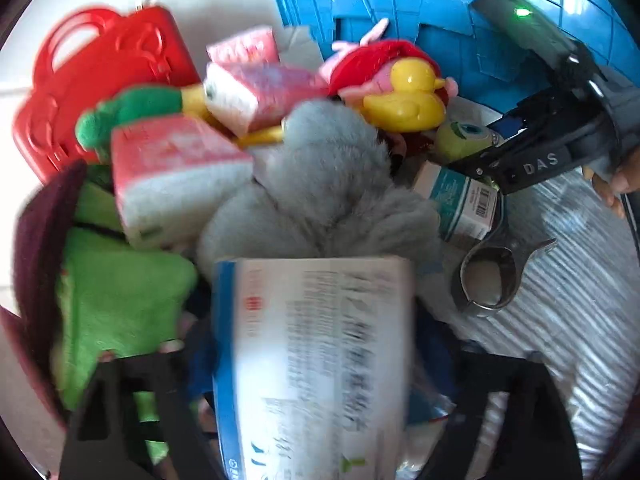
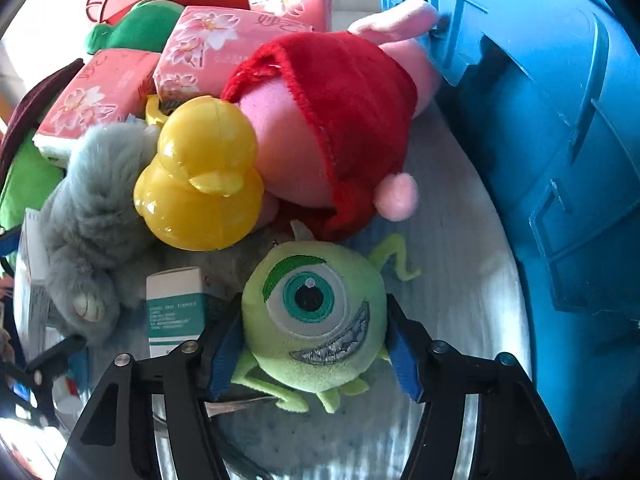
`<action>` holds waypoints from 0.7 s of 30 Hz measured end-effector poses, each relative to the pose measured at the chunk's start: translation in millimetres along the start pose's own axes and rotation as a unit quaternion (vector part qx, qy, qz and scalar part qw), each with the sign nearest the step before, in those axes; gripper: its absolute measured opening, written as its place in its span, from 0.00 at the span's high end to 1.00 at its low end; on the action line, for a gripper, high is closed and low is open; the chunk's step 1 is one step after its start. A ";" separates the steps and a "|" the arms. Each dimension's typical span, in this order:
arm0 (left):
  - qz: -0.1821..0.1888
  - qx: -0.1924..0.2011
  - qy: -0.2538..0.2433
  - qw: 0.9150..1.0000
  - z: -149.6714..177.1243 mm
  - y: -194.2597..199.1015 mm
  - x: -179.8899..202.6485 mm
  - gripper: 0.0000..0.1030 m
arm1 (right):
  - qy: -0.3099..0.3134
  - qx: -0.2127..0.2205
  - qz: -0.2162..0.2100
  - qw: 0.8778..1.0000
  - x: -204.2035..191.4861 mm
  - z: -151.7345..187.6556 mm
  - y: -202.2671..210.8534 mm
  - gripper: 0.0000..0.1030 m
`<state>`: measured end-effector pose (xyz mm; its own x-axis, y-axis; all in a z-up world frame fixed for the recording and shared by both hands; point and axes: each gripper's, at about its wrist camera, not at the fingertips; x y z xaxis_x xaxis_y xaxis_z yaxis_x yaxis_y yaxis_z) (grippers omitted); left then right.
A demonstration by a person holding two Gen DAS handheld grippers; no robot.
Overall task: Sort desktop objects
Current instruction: 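Grasp the white Paracetamol box with left gripper while right grasps green one-eyed plush, then carry the Paracetamol box and green plush over the blue crate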
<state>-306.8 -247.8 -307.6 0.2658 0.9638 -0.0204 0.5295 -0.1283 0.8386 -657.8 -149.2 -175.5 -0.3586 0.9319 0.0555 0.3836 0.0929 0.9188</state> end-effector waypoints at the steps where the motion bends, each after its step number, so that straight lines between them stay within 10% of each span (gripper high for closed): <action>1: -0.002 -0.007 0.007 1.000 2.1 -2.8 -2.5 0.30 | 0.002 0.001 0.000 1.000 -0.2 2.2 2.6 0.40; 21: -0.078 0.155 0.089 0.981 -12.1 120.4 -4.9 0.31 | 0.065 0.156 0.027 0.985 -47.8 30.2 169.6 0.42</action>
<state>-254.1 -265.2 -199.9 0.0332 0.9993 -0.0168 0.7789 -0.0153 0.6270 -549.9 -167.4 -34.1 -0.4291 0.8874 0.1683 0.6400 0.1673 0.7500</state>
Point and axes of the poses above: each gripper's, at about its wrist camera, not at the fingertips, and y roughly against the way its jaws point, x to its right, z to its underside, and after that the axes turned 10 degrees about y, right-handed
